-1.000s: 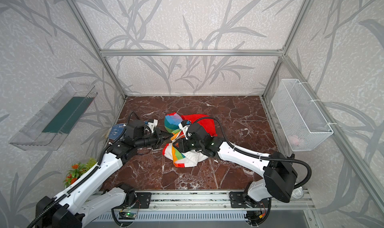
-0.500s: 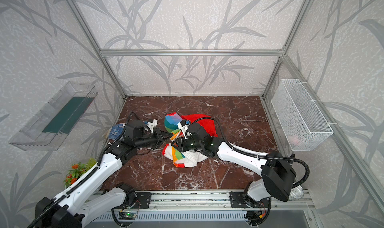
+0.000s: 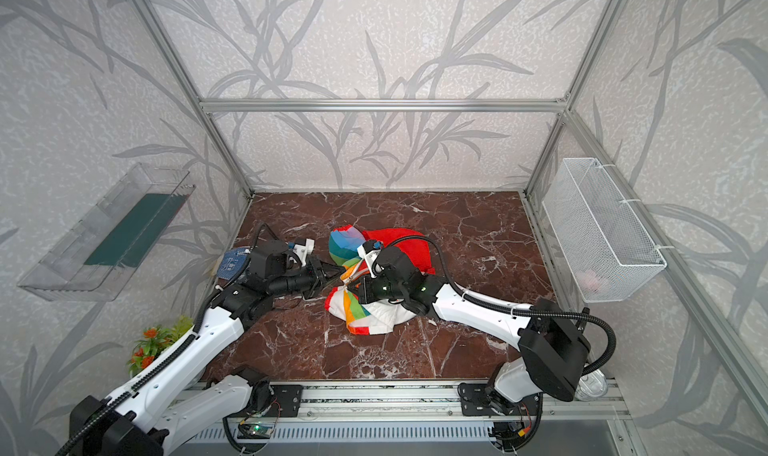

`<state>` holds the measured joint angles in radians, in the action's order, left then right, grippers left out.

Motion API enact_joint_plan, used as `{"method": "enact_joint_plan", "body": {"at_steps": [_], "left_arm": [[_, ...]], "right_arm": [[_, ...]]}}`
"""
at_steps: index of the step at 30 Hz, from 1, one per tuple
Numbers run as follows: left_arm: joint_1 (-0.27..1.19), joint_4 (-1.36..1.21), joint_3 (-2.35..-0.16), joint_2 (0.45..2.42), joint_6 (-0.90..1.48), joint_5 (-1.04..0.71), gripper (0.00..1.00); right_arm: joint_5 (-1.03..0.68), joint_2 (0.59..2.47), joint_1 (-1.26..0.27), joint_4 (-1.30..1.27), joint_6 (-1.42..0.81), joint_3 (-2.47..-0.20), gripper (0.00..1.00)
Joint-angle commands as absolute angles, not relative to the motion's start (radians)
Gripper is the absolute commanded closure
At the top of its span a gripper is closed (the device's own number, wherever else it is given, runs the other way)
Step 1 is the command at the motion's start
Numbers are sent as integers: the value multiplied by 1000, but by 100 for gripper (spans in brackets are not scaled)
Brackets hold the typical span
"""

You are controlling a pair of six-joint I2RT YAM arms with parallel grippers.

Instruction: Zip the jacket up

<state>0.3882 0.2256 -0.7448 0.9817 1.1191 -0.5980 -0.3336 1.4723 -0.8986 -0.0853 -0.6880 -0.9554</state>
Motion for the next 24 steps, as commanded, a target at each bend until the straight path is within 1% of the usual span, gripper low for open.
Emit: {"method": "enact_joint_plan", "body": {"at_steps": [1, 4, 6, 7, 9, 11, 12, 13, 16, 21, 24], "left_arm": [[367, 264, -727, 959, 1072, -588, 100], [351, 243, -706, 962, 1050, -593, 100], [350, 181, -688, 966, 1060, -630, 100], [348, 147, -677, 969, 1071, -649, 98], [348, 86, -659, 958, 1094, -678, 81], [348, 78, -643, 936, 1097, -677, 65], [348, 86, -635, 919, 1092, -674, 60], [347, 98, -626, 902, 1091, -665, 58], [345, 107, -592, 854, 1106, -652, 53], [347, -7, -508, 815, 1197, -670, 53], [347, 0, -496, 824, 1190, -685, 53]], "right_arm": [[-325, 1427, -881, -78, -691, -929, 100], [-345, 1408, -863, -103, -722, -901, 100], [-382, 1421, -849, -159, -762, -880, 100], [-402, 1433, -845, -181, -776, -877, 100], [-454, 1464, -833, -213, -801, -885, 100], [-486, 1486, -821, -258, -828, -885, 100], [-500, 1494, -814, -273, -839, -889, 100], [-511, 1501, -810, -276, -842, -897, 100], [-538, 1514, -804, -267, -839, -921, 100], [-561, 1528, -799, -272, -845, -926, 100], [-566, 1529, -799, -273, -846, -928, 100]]}}
